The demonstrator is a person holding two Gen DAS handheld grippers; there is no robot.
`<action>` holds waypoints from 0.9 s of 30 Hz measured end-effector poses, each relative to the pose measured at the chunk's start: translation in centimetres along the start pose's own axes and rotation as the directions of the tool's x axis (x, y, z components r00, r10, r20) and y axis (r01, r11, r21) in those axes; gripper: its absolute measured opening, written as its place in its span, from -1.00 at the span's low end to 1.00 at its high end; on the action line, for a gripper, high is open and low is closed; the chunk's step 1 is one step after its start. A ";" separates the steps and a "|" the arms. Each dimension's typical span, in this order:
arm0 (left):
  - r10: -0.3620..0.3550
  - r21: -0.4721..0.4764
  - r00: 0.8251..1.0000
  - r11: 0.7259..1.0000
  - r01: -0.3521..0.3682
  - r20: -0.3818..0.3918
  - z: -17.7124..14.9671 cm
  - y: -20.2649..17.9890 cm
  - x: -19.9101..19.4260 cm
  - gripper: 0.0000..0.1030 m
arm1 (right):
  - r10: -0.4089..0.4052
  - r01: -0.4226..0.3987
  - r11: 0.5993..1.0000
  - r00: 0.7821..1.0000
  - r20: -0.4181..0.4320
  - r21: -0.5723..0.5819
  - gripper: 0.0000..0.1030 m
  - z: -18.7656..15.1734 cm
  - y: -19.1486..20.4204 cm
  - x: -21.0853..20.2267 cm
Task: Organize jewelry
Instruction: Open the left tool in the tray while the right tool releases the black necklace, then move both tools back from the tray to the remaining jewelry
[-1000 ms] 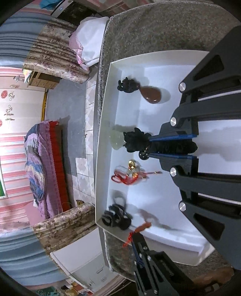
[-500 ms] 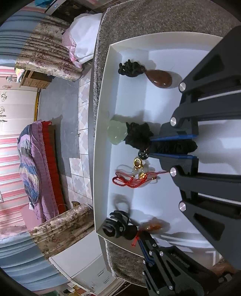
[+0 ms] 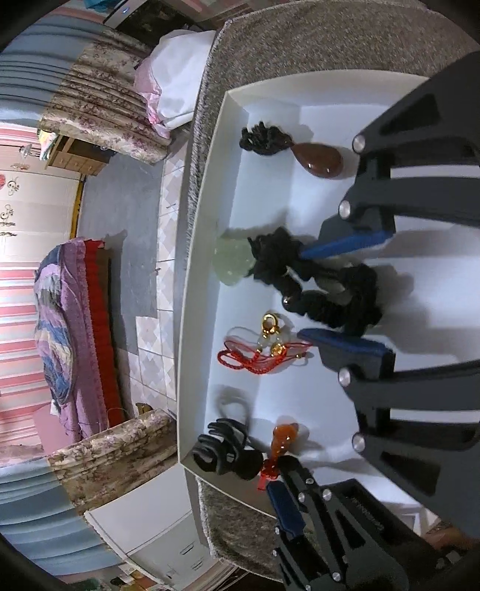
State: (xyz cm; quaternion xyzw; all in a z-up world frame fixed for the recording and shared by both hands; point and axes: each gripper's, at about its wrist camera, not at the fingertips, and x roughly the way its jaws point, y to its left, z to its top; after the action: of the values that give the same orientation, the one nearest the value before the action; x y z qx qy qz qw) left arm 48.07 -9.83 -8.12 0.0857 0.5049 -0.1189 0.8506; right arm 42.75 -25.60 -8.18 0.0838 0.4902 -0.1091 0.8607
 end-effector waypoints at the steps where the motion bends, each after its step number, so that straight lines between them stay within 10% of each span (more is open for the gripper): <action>1: -0.007 0.004 1.000 1.000 0.007 0.005 -0.1 -0.2 -0.4 -0.36 | 0.007 -0.007 1.000 1.000 0.003 0.006 -0.18 0.2 -0.2 -0.4; 14: 0.012 -0.041 0.980 0.999 -0.004 0.199 -2.1 2.3 -12.3 0.80 | 0.004 -0.015 0.998 0.986 0.169 0.063 0.69 -1.5 -4.6 -10.4; 27: 0.098 -0.083 0.970 0.993 -0.081 0.223 -11.7 5.4 -19.8 0.94 | -0.030 0.013 0.997 0.978 0.208 0.080 0.84 -10.6 -5.4 -17.2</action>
State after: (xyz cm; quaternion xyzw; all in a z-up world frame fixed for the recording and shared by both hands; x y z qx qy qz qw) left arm 30.64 0.76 3.85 0.0629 0.4044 -0.0709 0.9097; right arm 24.01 -26.36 1.04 0.1001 0.3934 -0.1458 0.9022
